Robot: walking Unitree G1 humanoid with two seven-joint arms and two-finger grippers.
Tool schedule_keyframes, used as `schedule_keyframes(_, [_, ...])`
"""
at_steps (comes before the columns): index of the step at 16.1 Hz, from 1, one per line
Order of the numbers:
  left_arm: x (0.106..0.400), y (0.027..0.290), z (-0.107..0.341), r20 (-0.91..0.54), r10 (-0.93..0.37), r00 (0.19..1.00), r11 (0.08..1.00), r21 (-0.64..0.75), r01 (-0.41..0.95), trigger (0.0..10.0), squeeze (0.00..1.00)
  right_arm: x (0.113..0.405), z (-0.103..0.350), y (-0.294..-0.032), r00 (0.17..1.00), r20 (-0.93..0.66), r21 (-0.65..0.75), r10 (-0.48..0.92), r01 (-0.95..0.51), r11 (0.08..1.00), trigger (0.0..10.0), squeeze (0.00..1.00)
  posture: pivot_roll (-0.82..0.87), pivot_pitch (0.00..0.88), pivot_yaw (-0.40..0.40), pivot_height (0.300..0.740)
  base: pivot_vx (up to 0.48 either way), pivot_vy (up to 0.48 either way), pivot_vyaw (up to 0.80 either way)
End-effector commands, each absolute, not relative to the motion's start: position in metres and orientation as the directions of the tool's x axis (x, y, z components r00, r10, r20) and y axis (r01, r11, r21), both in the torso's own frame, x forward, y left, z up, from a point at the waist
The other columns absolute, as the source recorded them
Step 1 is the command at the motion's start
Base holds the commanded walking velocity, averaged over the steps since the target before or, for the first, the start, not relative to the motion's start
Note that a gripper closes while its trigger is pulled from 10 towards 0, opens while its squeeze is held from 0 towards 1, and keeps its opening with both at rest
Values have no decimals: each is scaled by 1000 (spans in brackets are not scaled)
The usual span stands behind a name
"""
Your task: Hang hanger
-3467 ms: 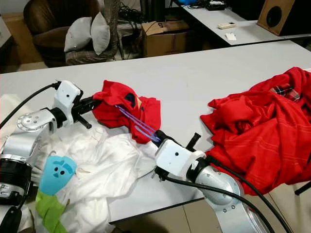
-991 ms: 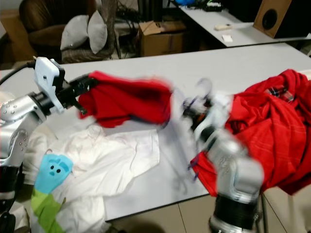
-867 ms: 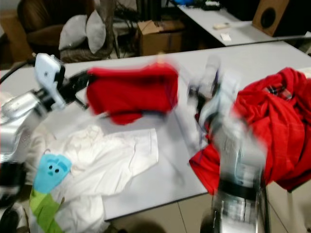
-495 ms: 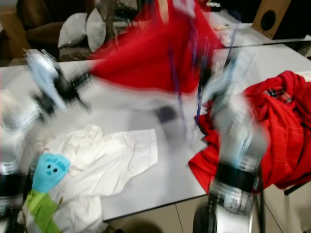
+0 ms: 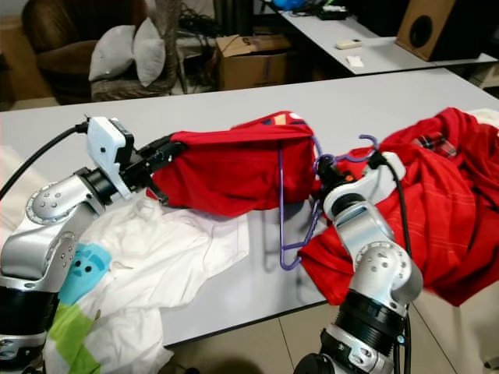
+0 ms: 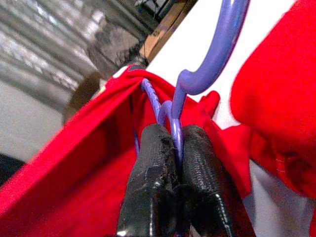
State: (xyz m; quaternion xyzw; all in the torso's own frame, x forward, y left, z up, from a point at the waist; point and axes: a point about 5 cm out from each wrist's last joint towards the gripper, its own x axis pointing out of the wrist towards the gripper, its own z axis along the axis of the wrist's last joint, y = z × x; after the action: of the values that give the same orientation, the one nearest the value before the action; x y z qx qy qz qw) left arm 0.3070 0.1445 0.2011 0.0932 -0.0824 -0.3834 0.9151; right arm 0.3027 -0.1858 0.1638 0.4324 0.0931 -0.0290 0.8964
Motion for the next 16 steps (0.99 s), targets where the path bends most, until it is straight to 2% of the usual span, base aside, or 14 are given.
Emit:
schedule_keyframes(1, [306,141,207,66,-742,667,658,267,704,0,0,303,168,-183,984,-177,829,-23,162,536,10000,0,-88,0,53,740,0,0,0])
schedule_keyframes(2, [304,133,199,13,-773,634,613,271,742,0,0,308,172,-179,985,-173,878,-17,162,451,10000,0,-88,0,55,740,0,0,0])
schedule_keyframes(4, [308,121,183,-60,-773,631,592,287,753,0,0,314,179,-158,985,-157,947,77,128,296,10000,0,-85,0,52,740,0,0,0])
schedule_keyframes(5, [312,115,181,-55,-760,648,606,303,735,0,0,312,177,-145,973,-174,938,152,117,326,10000,0,-84,0,49,740,0,0,0])
schedule_keyframes(7, [326,109,200,62,-700,711,695,287,659,0,0,295,156,-122,918,-280,875,280,124,468,10000,0,-81,0,46,740,0,0,0])
schedule_keyframes(8, [332,110,211,116,-669,734,731,280,622,0,0,285,149,-115,887,-321,827,333,91,555,10000,0,-78,0,47,740,0,0,0])
schedule_keyframes(10, [340,114,221,163,-619,768,777,270,569,0,0,274,145,-112,857,-343,768,385,20,640,10000,0,-77,0,53,740,0,0,0])
schedule_keyframes(11, [352,126,227,185,-524,831,841,263,472,0,0,265,143,-113,825,-369,680,428,-73,729,10000,0,-78,0,69,740,0,0,0])
schedule_keyframes(14, [368,146,237,212,-385,898,914,225,338,0,0,246,146,-114,802,-366,677,471,-118,726,10000,0,-93,0,86,740,0,0,0])
schedule_keyframes(16, [370,144,241,225,-401,888,909,221,354,0,0,237,145,-113,800,-360,693,481,-116,712,10000,0,-102,0,94,740,0,0,0])
